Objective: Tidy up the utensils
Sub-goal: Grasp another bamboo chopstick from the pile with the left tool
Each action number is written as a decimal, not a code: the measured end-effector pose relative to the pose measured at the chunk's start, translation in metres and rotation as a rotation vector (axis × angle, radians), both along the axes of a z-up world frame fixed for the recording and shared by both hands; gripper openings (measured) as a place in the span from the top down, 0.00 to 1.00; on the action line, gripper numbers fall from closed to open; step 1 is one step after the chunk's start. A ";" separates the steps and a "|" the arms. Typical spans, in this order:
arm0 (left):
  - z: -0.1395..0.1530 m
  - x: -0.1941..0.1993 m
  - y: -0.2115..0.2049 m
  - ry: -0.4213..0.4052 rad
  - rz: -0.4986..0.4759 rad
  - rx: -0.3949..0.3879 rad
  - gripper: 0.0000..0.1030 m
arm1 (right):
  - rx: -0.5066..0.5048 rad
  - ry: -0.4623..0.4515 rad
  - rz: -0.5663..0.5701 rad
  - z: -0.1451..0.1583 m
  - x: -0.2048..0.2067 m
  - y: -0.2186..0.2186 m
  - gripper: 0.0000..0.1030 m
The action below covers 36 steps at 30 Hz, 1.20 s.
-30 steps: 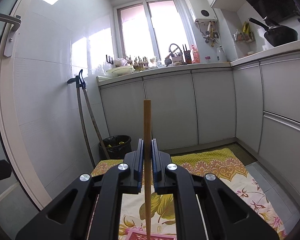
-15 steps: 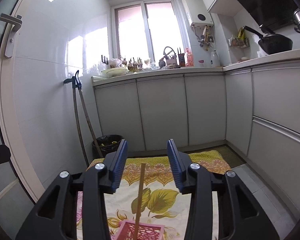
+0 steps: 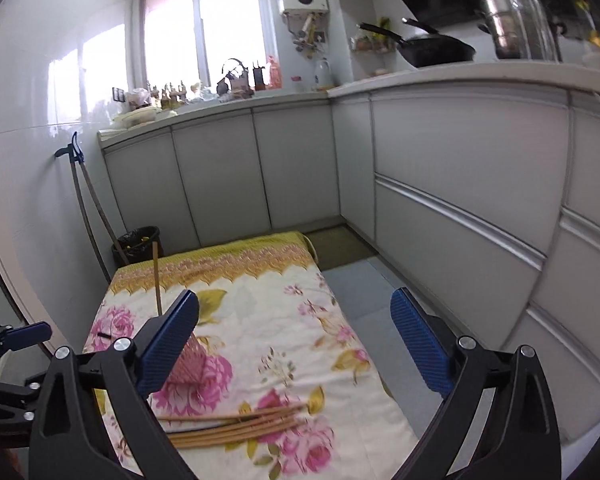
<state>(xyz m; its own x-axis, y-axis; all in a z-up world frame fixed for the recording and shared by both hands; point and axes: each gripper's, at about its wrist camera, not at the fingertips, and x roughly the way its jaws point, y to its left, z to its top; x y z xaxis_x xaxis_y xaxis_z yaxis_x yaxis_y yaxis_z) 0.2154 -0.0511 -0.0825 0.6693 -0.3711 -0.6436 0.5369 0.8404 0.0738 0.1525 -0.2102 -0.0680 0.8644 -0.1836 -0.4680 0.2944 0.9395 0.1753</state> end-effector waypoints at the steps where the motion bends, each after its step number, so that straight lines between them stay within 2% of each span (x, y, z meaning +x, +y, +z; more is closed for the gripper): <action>1: -0.005 -0.006 -0.012 0.009 -0.041 0.041 0.29 | 0.036 0.018 -0.011 -0.006 -0.016 -0.006 0.09; 4: -0.023 -0.022 -0.040 0.019 -0.154 0.156 0.32 | 0.145 0.110 -0.042 -0.029 -0.058 -0.023 0.09; 9: -0.061 -0.044 -0.075 0.087 -0.347 0.317 0.43 | 0.318 0.248 -0.079 -0.073 -0.121 -0.038 0.09; 13: -0.096 -0.059 -0.097 0.127 -0.509 0.485 0.48 | 0.414 0.387 -0.093 -0.105 -0.148 -0.043 0.09; 16: -0.119 -0.069 -0.107 0.123 -0.581 0.602 0.56 | 0.490 0.470 -0.090 -0.125 -0.162 -0.044 0.09; 17: -0.125 -0.070 -0.108 0.135 -0.603 0.620 0.60 | 0.509 0.493 -0.086 -0.131 -0.165 -0.043 0.09; 18: -0.130 -0.071 -0.110 0.151 -0.626 0.635 0.65 | 0.475 0.510 -0.086 -0.133 -0.167 -0.039 0.09; 19: -0.135 -0.072 -0.110 0.165 -0.648 0.652 0.67 | 0.438 0.524 -0.088 -0.133 -0.168 -0.035 0.09; 21: -0.146 -0.074 -0.112 0.201 -0.700 0.690 0.69 | 0.423 0.547 -0.084 -0.133 -0.169 -0.032 0.09; 25: -0.162 -0.085 -0.112 0.209 -0.846 0.811 0.72 | 0.474 0.578 -0.056 -0.128 -0.165 -0.039 0.09; 27: -0.167 -0.093 -0.112 0.221 -0.941 0.830 0.74 | 0.453 0.571 -0.053 -0.122 -0.163 -0.038 0.09; 29: -0.172 -0.100 -0.114 0.243 -1.001 0.840 0.74 | 0.475 0.561 -0.047 -0.121 -0.164 -0.037 0.09; 32: -0.182 -0.104 -0.119 0.275 -1.041 0.844 0.74 | 0.514 0.573 -0.023 -0.123 -0.164 -0.032 0.09; 34: -0.188 -0.105 -0.119 0.272 -1.057 0.878 0.74 | 0.550 0.592 -0.008 -0.127 -0.163 -0.030 0.09; 36: -0.191 -0.106 -0.117 0.302 -1.086 0.887 0.74 | 0.604 0.610 0.002 -0.134 -0.161 -0.028 0.09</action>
